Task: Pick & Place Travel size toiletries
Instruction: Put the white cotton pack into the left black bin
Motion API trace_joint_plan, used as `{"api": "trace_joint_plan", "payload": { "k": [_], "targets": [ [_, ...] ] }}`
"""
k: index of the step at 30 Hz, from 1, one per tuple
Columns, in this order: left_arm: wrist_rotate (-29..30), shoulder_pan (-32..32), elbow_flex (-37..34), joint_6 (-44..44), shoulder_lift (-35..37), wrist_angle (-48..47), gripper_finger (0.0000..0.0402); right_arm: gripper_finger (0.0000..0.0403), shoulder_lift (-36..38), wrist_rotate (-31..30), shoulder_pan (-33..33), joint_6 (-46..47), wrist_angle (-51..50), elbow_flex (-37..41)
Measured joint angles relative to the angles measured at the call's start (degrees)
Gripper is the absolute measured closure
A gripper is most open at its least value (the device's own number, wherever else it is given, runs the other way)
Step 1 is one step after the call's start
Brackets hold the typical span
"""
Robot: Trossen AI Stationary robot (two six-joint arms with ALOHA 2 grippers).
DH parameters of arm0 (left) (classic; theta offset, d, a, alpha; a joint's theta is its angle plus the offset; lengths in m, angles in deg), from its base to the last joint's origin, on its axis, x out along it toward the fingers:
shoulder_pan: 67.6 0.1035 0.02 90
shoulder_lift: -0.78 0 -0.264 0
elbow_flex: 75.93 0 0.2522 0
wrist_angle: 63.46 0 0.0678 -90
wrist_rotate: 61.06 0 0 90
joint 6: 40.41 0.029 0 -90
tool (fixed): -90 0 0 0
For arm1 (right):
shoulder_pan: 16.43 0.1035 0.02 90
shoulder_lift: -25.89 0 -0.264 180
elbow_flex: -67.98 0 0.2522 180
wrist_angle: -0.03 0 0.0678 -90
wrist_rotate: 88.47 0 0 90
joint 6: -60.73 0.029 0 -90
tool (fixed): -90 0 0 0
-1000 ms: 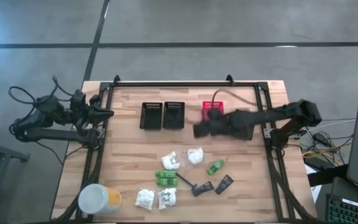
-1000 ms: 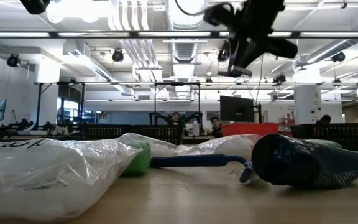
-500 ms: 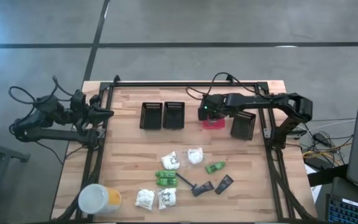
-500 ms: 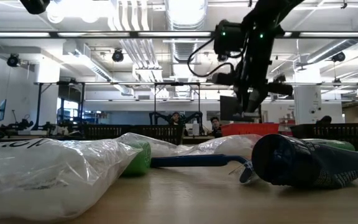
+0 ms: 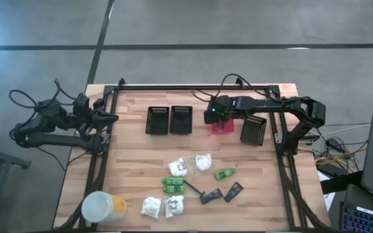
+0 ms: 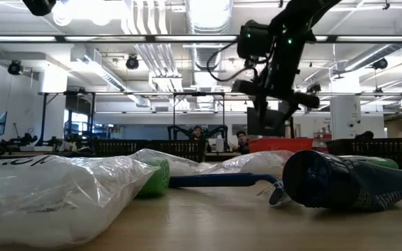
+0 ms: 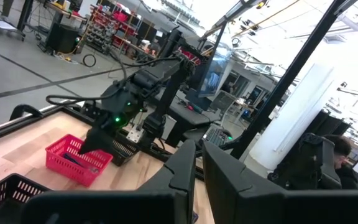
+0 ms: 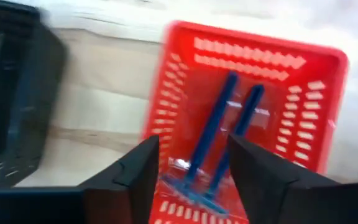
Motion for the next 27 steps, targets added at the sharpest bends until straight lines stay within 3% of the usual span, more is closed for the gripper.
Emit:
{"api": "trace_joint_plan", "payload": {
  "k": [6, 10, 17, 20, 27],
  "targets": [
    [2.6, 0.0, 0.0, -10.3, 0.0, 2.5, 0.0367, 0.0167, 0.2, -1.0, 3.7, -11.0, 0.1, -4.4],
    [2.6, 0.0, 0.0, -19.1, 0.0, 2.6, 0.0367, 0.0150, 0.2, -1.0, 5.5, -10.9, 0.1, -5.4],
    [3.4, 0.0, 0.0, -19.8, 0.0, 2.5, 0.0367, 0.0138, 0.2, -1.2, 6.0, -10.8, 0.0, -5.2],
    [9.0, 0.0, 0.0, -14.8, -0.5, 2.5, 0.0367, 0.0135, 0.2, -1.2, 6.0, -10.8, 0.0, -5.2],
    [21.1, 0.0, -0.1, -15.7, -1.0, 4.2, 0.0367, 0.0131, 0.2, -1.2, 6.6, -10.8, 0.0, -5.2]
  ]
}}
